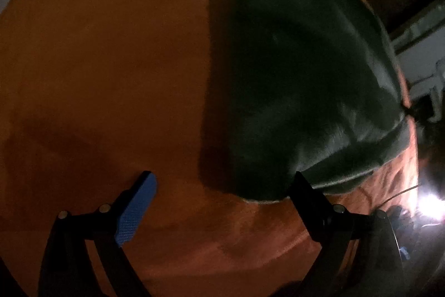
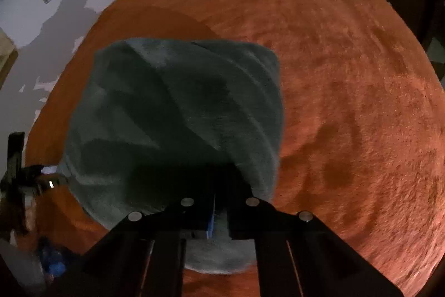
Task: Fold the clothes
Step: 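Lift the folded grey bundle with both tools and carry it toward the dark clothes stack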
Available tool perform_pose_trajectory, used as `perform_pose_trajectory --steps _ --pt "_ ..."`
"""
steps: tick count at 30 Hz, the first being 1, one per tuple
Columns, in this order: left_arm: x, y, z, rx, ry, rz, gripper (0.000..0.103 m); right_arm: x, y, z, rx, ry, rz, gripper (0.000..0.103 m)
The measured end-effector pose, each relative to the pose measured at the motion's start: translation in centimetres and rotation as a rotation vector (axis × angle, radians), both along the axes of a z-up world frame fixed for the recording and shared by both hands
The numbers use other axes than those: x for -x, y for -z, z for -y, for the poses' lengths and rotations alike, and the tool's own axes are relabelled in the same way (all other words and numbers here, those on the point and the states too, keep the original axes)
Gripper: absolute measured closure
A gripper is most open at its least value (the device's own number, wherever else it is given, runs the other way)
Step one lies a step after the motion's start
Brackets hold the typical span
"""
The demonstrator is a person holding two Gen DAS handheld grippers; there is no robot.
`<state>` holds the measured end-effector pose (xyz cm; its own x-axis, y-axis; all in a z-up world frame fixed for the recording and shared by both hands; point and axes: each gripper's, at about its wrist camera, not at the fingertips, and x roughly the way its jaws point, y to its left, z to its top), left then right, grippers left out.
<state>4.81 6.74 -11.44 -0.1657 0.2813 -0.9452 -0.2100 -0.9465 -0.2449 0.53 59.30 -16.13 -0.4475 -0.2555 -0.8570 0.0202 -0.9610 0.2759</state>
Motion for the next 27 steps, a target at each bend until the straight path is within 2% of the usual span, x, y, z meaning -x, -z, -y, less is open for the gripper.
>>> perform_pose_trajectory --steps 1,3,4,5,7,9,10,11,15,19,21,23,25,27 --pt "0.7 -0.7 0.3 0.011 -0.004 -0.017 0.007 0.2 0.0 -0.5 -0.011 -0.006 0.009 0.099" --pt "2.4 -2.7 0.9 0.025 -0.013 -0.082 0.007 0.6 0.1 -1.6 -0.035 -0.015 0.030 0.092" --pt "3.4 -3.3 1.2 -0.018 -0.012 -0.086 0.007 0.8 -0.2 -2.7 -0.007 0.017 0.033 0.073" --pt "4.5 -3.7 1.5 -0.064 -0.010 -0.088 0.007 1.0 -0.4 -3.9 0.025 0.052 0.036 0.046" --pt "6.5 -4.7 2.1 -0.155 -0.007 -0.091 0.007 1.3 -1.0 -6.2 0.115 0.113 0.027 0.026" --pt "8.7 -3.3 1.7 -0.254 0.001 -0.015 0.007 2.1 -0.3 -8.1 0.283 0.093 0.045 0.024" --pt "9.7 -2.4 1.3 -0.295 0.004 0.026 0.007 2.7 0.5 -8.5 0.325 0.072 0.072 0.024" --pt "10.7 -1.4 0.9 -0.335 0.007 0.067 0.007 3.3 1.4 -8.9 0.362 0.050 0.102 0.024" --pt "14.2 3.0 -1.7 -0.417 0.022 0.211 0.007 5.7 4.6 -8.0 0.431 -0.019 0.169 0.024" --pt "15.9 4.2 -3.5 -0.476 0.026 0.199 0.007 7.8 6.5 -7.3 0.531 -0.033 0.185 0.019" --pt "16.8 4.3 -3.9 -0.527 0.016 0.183 0.007 8.6 6.7 -6.5 0.560 -0.054 0.171 0.016" --pt "17.6 4.5 -4.3 -0.581 0.004 0.176 0.007 8.6 6.6 -6.1 0.585 -0.065 0.174 0.008" --pt "18.4 4.8 -4.8 -0.633 -0.009 0.173 0.007 8.7 6.4 -5.6 0.610 -0.075 0.179 0.006" --pt "19.1 4.6 -5.5 -0.651 -0.008 0.155 0.008 8.6 6.2 -5.2 0.621 -0.094 0.179 0.006"
